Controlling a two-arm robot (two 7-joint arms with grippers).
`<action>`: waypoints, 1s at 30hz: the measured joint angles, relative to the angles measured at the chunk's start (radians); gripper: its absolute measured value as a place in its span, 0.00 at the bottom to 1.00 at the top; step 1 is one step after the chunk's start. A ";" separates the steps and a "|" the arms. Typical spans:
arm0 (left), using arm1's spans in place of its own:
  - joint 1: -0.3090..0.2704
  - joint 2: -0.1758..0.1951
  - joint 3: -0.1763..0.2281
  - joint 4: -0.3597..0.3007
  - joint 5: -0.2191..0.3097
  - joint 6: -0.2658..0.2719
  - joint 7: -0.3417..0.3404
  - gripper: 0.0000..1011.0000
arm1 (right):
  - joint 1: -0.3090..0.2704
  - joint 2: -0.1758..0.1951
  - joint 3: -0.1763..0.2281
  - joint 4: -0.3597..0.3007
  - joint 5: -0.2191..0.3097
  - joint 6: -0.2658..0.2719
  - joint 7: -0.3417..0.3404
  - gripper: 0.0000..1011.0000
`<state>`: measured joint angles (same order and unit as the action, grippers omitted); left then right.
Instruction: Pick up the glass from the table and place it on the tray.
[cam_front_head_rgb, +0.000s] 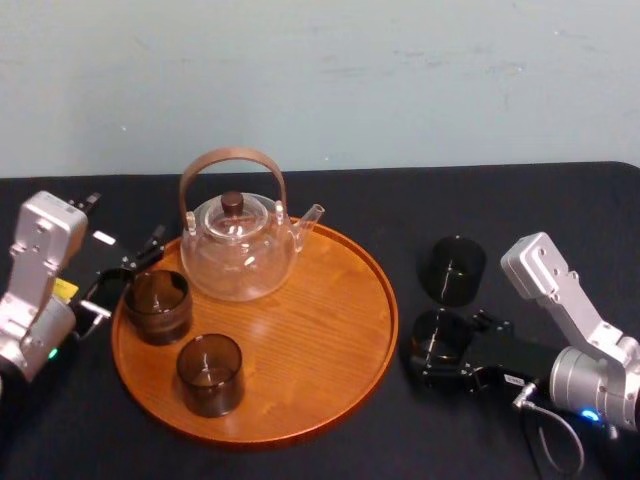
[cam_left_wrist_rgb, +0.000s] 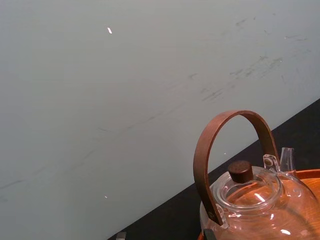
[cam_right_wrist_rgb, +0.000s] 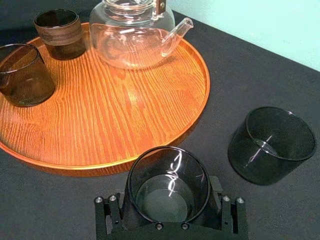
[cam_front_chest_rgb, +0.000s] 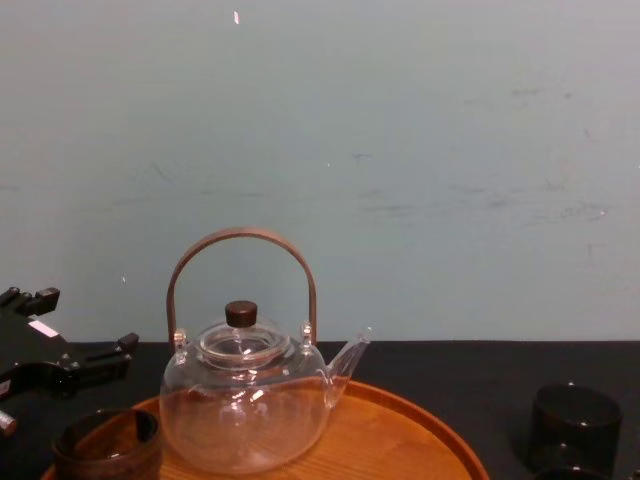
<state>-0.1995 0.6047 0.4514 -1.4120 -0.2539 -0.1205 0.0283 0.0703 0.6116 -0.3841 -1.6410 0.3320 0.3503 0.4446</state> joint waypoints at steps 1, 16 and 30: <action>0.000 0.000 0.000 0.000 0.000 0.000 0.000 0.99 | 0.000 0.000 0.000 0.000 0.000 0.000 0.000 0.99; 0.000 0.000 0.000 0.000 0.000 0.000 0.000 0.99 | 0.000 0.000 0.002 0.000 0.000 0.000 0.000 0.89; 0.000 0.000 0.000 0.000 0.000 0.000 0.000 0.99 | -0.003 0.008 0.014 -0.009 0.013 -0.009 0.005 0.89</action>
<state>-0.1995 0.6047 0.4514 -1.4120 -0.2539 -0.1205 0.0283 0.0672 0.6191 -0.3704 -1.6499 0.3451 0.3412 0.4501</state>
